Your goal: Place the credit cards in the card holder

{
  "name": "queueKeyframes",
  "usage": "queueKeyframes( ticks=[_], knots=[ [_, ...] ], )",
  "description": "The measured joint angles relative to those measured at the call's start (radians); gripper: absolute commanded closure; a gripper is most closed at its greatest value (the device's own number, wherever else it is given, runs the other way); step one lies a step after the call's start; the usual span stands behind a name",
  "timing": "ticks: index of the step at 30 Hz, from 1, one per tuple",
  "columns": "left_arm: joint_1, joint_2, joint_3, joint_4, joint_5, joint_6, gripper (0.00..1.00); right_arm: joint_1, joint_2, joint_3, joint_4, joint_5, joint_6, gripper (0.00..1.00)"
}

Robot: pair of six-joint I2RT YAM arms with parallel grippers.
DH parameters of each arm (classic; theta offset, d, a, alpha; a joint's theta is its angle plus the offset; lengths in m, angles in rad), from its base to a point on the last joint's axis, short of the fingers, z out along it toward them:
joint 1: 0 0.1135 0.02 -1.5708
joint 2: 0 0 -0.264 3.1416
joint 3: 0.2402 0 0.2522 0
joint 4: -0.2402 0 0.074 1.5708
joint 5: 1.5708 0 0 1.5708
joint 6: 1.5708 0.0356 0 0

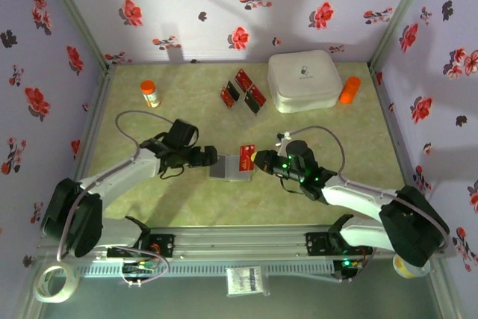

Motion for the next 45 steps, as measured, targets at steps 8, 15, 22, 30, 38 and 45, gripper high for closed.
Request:
queueKeyframes(
  ticks=[8, 15, 22, 30, 38, 45],
  knots=[
    [-0.087, 0.072, 0.021, -0.028, -0.123, 0.032, 0.0, 0.037, 0.038, -0.032, 0.023, 0.024, -0.006, 1.0],
    [-0.089, 0.115, 0.024, -0.026, -0.165, 0.035, 0.0, 0.072, 0.103, -0.042, 0.086, 0.047, -0.003, 1.0],
    [-0.09, 0.145, 0.023, -0.009, -0.183, 0.035, 0.0, 0.077, 0.167, -0.045, 0.163, 0.056, -0.002, 1.0],
    [-0.09, 0.147, -0.011, 0.01, -0.204, 0.035, 0.0, 0.09, 0.278, -0.045, 0.286, 0.074, 0.016, 1.0],
    [-0.09, 0.169, -0.049, 0.019, -0.219, 0.021, 0.0, 0.103, 0.365, -0.045, 0.402, 0.1, 0.024, 1.0],
    [-0.092, 0.17, -0.058, 0.035, -0.224, -0.003, 0.0, 0.114, 0.429, -0.043, 0.488, 0.123, 0.024, 1.0]
  ],
)
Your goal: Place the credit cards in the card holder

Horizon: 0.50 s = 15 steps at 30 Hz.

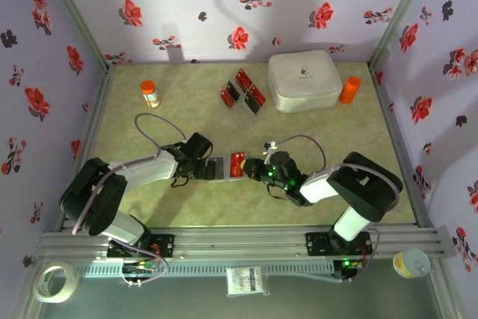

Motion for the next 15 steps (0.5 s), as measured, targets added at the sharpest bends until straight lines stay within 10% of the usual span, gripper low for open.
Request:
queueKeyframes(
  ticks=[15],
  knots=[
    [-0.008, -0.005, -0.011, 0.015, -0.004, -0.024, 0.0, 0.009, 0.122, 0.039, 0.138, 0.023, 0.016, 1.0]
  ],
)
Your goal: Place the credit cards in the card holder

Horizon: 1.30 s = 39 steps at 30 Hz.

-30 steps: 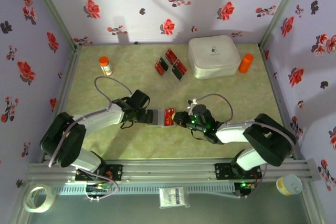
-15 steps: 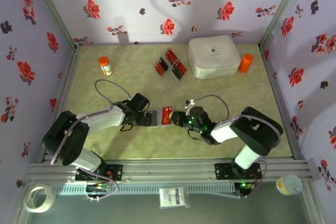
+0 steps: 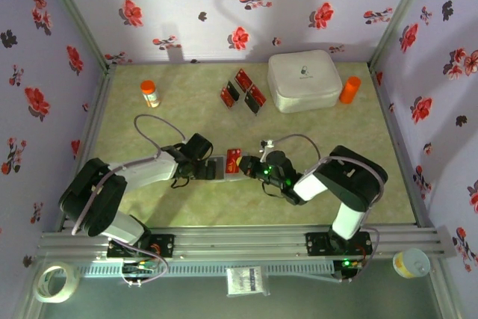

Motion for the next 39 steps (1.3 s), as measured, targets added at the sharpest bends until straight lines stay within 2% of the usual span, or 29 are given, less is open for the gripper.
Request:
queueKeyframes(
  ticks=[22, 32, 39],
  knots=[
    [-0.007, -0.011, -0.011, 0.009, -0.008, -0.007, 0.0, 0.003, 0.139, 0.012, 0.158, 0.004, 0.063, 1.0],
    [-0.008, -0.013, -0.012, 0.008, -0.007, -0.007, 0.0, 0.005, 0.143, 0.012, 0.154, 0.002, 0.082, 1.0],
    [-0.008, -0.013, -0.012, 0.008, -0.007, -0.007, 0.0, 0.01, 0.12, 0.019, 0.085, -0.004, 0.087, 1.0]
  ],
)
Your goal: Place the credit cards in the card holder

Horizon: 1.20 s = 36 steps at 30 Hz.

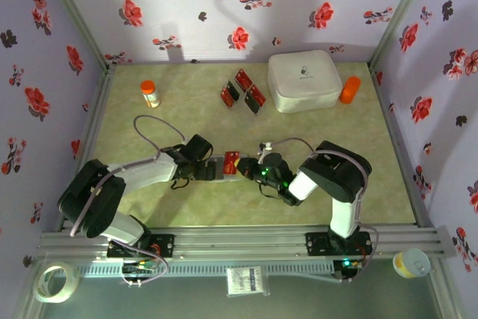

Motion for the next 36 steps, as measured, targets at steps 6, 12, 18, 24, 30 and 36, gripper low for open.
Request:
queueKeyframes(
  ticks=[6, 12, 18, 24, 30, 36],
  knots=[
    [0.0, 0.0, 0.0, 0.0, 0.0, 0.0, 0.0, 0.001, -0.035, 0.008, -0.079, -0.01, 0.0, 1.0],
    [0.0, 0.0, 0.0, 0.0, 0.0, 0.0, 0.0, 0.003, -0.056, 0.018, -0.142, -0.013, 0.0, 1.0],
    [0.0, 0.0, 0.0, 0.0, 0.0, 0.0, 0.0, 0.007, -0.074, 0.026, -0.193, -0.016, 0.0, 1.0],
    [0.0, 0.0, 0.0, 0.0, 0.0, 0.0, 0.0, 0.007, -0.087, 0.032, -0.233, -0.02, 0.0, 1.0],
    [-0.001, 0.0, 0.0, 0.0, 0.0, 0.0, 0.0, 0.007, -0.102, 0.041, -0.276, -0.026, -0.001, 1.0],
    [-0.001, 0.0, 0.0, 0.0, 0.0, 0.0, 0.0, 0.007, -0.108, 0.053, -0.313, -0.036, -0.001, 1.0]
  ],
)
